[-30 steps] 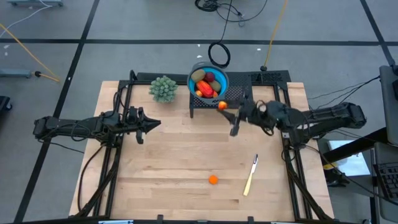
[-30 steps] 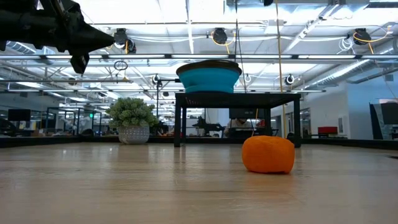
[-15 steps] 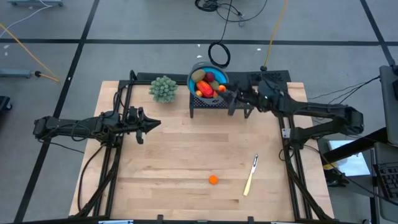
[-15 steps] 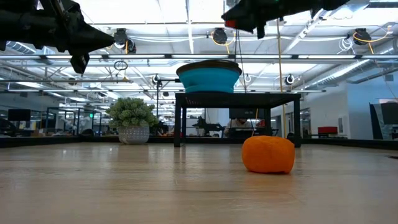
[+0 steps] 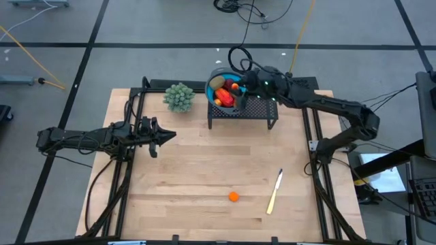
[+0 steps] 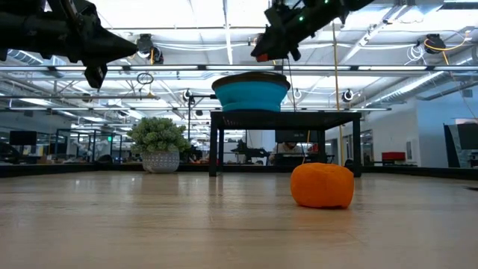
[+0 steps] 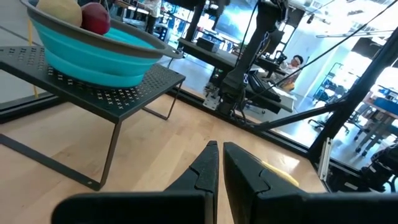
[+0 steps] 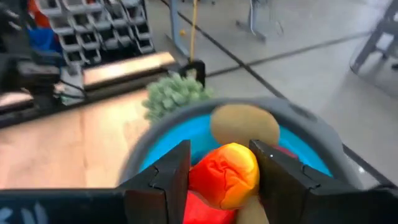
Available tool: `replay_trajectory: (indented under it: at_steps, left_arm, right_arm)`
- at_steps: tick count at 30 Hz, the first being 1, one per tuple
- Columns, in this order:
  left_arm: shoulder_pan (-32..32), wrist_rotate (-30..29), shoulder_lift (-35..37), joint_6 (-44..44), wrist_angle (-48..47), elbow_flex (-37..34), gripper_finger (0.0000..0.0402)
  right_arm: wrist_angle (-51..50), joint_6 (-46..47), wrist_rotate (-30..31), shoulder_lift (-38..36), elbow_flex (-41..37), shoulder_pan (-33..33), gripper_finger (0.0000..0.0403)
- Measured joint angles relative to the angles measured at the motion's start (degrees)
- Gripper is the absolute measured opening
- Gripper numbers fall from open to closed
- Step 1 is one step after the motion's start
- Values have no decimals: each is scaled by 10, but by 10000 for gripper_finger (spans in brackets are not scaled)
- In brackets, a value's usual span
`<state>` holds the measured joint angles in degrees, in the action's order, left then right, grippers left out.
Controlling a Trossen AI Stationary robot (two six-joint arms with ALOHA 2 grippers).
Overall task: Pick & Place Fruit
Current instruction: Put the peach into the blue strainer on the shelf
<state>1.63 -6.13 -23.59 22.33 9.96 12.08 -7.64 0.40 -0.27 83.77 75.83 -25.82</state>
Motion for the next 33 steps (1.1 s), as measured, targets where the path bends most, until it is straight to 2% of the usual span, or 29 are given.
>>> replay_trajectory:
  at_steps: [9, 33]
  left_arm:
    - [0, 0, 0, -2, -17, 0, 21]
    - [0, 0, 0, -16, -16, 0, 21]
  right_arm:
    - [-55, 2, 2, 41, 6, -31, 153]
    - [-61, -27, -2, 41, 6, -31, 153]
